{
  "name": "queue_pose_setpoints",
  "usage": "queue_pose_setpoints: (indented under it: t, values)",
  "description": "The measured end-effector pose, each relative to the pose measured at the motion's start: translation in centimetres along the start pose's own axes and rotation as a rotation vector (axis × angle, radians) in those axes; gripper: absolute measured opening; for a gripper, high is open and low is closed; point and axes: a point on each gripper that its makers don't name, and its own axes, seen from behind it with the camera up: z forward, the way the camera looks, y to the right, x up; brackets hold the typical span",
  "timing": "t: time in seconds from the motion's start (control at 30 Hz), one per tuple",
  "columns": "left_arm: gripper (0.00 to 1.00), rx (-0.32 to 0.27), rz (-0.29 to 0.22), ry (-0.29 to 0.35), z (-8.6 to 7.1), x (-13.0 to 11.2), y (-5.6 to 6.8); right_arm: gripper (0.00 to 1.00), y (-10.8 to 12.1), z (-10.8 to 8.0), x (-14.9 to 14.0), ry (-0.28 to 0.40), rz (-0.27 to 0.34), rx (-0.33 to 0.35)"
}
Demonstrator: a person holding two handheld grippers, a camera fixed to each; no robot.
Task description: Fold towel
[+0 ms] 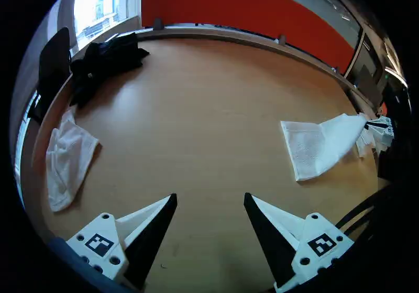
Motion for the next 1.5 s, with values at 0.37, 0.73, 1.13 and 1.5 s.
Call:
queue_pose_setpoints:
  t: [0.37,0.73,1.13,1.5]
  values:
    - [0.95,-0.002,0.005,0.002,0.0,0.3,0.3,0.05,1.1,-1.8,0.7,0.019,-0.013,-0.025]
    - [0.95,-0.009,0.013,0.002,0.1,0.5,0.9,0.04,0.8,-2.0,1.2,0.030,-0.027,-0.016]
    - [0.95,-0.010,0.007,0.007,0.0,0.6,0.8,0.04,-2.0,-1.0,2.3,0.048,-0.044,0.040]
    - [0.95,-0.012,0.006,0.012,-0.1,0.6,0.9,0.04,-5.7,0.1,3.3,0.063,-0.041,0.112]
